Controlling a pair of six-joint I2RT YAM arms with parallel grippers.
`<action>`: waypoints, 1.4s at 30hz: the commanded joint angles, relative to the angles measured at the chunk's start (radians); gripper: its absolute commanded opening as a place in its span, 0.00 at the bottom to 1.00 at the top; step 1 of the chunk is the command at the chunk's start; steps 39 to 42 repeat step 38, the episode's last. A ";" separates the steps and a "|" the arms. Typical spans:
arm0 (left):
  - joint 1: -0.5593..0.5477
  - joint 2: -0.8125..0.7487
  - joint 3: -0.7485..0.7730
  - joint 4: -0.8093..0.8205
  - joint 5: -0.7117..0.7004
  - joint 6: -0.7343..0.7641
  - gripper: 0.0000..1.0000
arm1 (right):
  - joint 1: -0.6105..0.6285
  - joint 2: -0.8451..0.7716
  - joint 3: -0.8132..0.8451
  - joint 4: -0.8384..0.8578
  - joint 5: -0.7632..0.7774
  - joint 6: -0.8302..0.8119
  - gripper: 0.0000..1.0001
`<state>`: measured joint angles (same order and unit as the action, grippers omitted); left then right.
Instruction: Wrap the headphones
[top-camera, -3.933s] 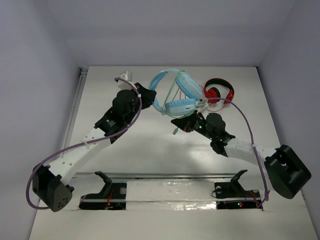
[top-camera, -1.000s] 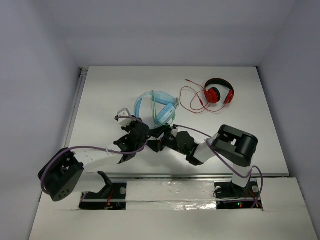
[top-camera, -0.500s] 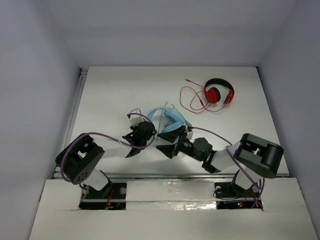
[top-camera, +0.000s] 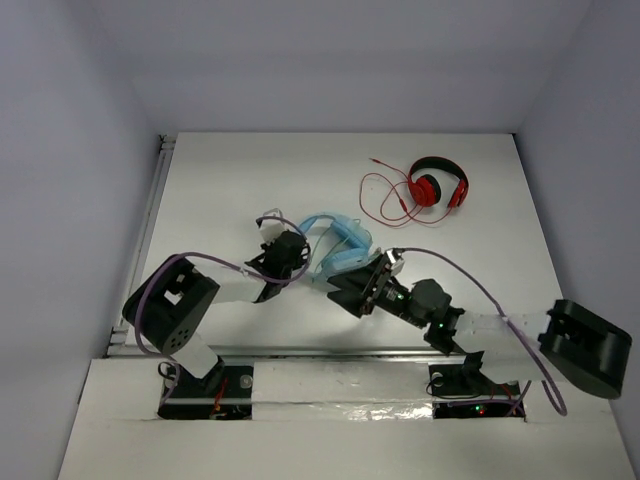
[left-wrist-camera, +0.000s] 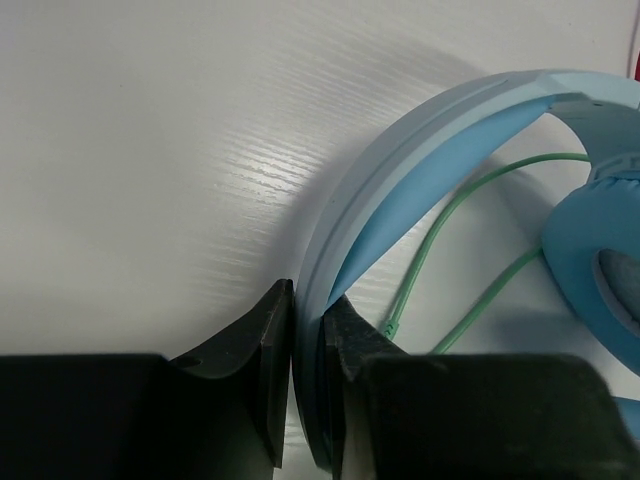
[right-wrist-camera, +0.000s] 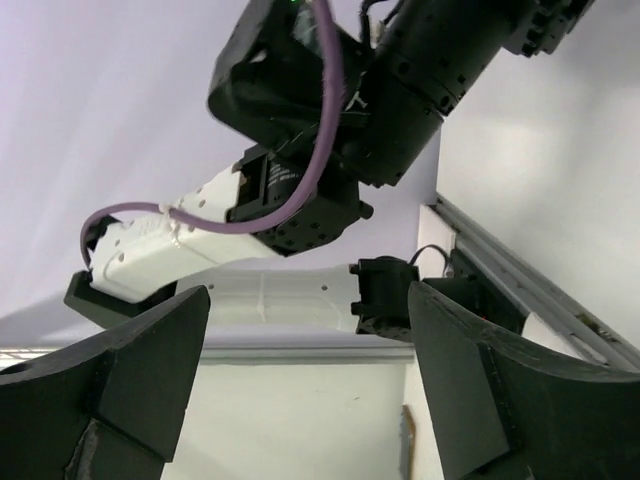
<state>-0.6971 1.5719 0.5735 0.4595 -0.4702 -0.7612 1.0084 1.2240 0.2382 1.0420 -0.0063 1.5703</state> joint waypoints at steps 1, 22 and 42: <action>0.018 0.008 0.061 0.028 0.033 0.008 0.08 | 0.006 -0.153 0.042 -0.281 0.069 -0.175 0.85; 0.018 -0.650 0.048 -0.114 0.090 0.181 0.95 | 0.006 -0.768 0.521 -1.270 0.593 -0.884 0.59; 0.018 -1.000 0.129 -0.415 0.200 0.206 0.98 | 0.006 -0.825 0.612 -1.370 0.738 -0.987 1.00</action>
